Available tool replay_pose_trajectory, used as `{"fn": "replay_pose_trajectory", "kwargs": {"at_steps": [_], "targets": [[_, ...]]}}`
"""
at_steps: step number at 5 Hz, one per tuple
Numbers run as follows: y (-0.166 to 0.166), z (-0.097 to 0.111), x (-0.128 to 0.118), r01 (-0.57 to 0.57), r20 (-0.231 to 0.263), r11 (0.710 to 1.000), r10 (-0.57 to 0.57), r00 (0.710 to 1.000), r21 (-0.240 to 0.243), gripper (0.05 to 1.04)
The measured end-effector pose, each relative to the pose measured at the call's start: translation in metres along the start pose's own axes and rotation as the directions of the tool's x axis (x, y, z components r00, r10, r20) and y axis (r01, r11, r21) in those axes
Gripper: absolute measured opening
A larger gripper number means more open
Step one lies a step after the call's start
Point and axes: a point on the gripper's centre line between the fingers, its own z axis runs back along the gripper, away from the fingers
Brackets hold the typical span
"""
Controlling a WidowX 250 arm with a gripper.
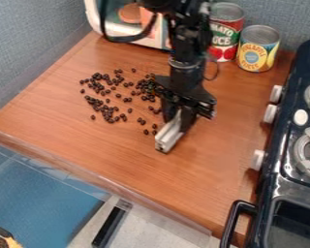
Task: Sweep into pile
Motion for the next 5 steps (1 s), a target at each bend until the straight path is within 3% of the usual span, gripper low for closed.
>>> {"fn": "replay_pose_trajectory", "kwargs": {"at_steps": [3, 5], "targets": [[0.045, 0.002, -0.018, -0.098, -0.047, 0.995, 0.096, 0.994, -0.031, 0.359], [0.073, 0.012, -0.026, -0.193, -0.025, 0.981, 0.192, 0.981, -0.028, 0.359]]}}
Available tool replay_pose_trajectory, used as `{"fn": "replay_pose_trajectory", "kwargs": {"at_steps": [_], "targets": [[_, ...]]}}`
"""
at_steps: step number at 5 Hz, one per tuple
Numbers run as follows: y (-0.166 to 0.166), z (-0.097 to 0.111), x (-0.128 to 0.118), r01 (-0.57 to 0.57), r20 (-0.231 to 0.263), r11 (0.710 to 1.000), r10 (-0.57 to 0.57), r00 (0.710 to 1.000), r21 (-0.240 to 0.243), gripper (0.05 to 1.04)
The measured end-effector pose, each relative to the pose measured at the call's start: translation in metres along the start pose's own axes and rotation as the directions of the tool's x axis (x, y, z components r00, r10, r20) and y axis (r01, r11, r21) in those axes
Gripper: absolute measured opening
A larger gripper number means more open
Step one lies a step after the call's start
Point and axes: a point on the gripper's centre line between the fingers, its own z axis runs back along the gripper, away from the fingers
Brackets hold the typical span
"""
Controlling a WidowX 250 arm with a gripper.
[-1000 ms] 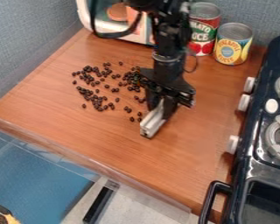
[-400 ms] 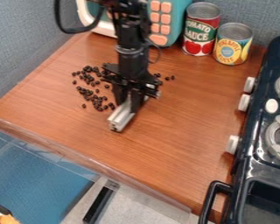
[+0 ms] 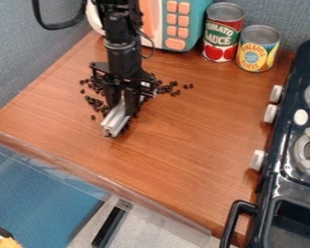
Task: Sweep into pile
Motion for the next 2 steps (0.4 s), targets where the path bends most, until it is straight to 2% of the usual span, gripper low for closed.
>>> {"fn": "replay_pose_trajectory", "kwargs": {"at_steps": [1, 2], "targets": [[0.011, -0.001, -0.002, -0.036, 0.007, 0.999, 0.037, 0.999, -0.003, 0.359], [0.010, 0.022, -0.004, -0.015, 0.067, 1.000, 0.017, 0.998, -0.025, 0.359]]}}
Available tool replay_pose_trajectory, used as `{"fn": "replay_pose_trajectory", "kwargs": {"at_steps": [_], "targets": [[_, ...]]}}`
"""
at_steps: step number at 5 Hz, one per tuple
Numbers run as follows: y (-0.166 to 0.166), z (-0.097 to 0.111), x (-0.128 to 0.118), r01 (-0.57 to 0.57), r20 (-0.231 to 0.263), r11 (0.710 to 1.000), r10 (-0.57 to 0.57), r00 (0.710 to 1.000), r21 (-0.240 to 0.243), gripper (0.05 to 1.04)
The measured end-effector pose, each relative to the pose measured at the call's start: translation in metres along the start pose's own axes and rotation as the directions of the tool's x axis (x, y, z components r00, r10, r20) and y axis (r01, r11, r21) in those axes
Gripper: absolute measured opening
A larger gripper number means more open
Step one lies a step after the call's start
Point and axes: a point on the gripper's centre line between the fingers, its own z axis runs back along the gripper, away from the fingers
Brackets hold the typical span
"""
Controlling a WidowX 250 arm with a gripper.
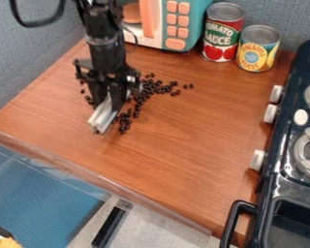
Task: Sweep into pile
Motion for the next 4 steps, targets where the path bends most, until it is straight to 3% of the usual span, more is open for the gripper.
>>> {"fn": "replay_pose_trajectory", "kwargs": {"at_steps": [1, 2, 3, 4], "targets": [[-0.016, 0.030, -0.002, 0.002, 0.042, 0.996, 0.002, 0.999, -0.085, 0.359], [-0.044, 0.048, 0.006, 0.003, 0.072, 0.990, 0.007, 0.997, -0.139, 0.359], [-0.087, 0.032, 0.011, 0.051, 0.058, 0.994, -0.046, 0.997, -0.097, 0.359], [-0.110, 0.012, 0.023, 0.041, 0.031, 0.998, -0.040, 0.999, -0.052, 0.359]]}}
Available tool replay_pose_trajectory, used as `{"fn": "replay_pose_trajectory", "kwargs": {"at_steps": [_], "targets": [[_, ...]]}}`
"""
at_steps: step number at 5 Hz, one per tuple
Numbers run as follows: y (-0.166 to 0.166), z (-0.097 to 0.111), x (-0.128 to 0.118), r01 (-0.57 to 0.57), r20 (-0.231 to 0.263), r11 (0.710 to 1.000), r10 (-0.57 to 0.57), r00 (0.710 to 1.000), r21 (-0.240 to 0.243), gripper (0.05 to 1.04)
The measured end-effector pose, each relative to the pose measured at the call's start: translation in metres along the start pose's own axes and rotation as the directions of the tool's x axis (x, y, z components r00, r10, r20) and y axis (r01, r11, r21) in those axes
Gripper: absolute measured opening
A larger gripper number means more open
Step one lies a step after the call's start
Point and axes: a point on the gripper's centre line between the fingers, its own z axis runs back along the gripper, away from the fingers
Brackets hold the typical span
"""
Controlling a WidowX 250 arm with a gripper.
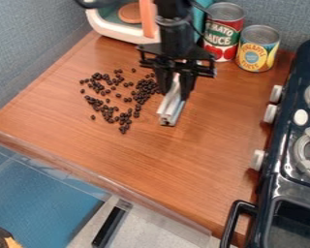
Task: Sweep into pile
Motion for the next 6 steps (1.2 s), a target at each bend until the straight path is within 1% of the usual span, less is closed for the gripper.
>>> {"fn": "replay_pose_trajectory", "kwargs": {"at_steps": [1, 2, 3, 4, 5, 6], "targets": [[-0.021, -0.030, 0.012, 0.017, -0.025, 0.999, -0.015, 1.000, 0.047, 0.359], [-0.032, -0.046, 0.027, -0.015, -0.020, 0.997, 0.017, 1.000, 0.077, 0.359], [-0.034, -0.053, 0.042, -0.077, -0.015, 0.994, 0.079, 0.997, 0.082, 0.359], [-0.023, -0.051, 0.053, -0.161, -0.011, 0.985, 0.162, 0.987, 0.069, 0.359], [0.008, -0.047, 0.060, -0.306, -0.011, 0.951, 0.307, 0.952, 0.053, 0.359], [0.035, -0.044, 0.061, -0.382, -0.007, 0.923, 0.383, 0.924, 0.057, 0.359]]}}
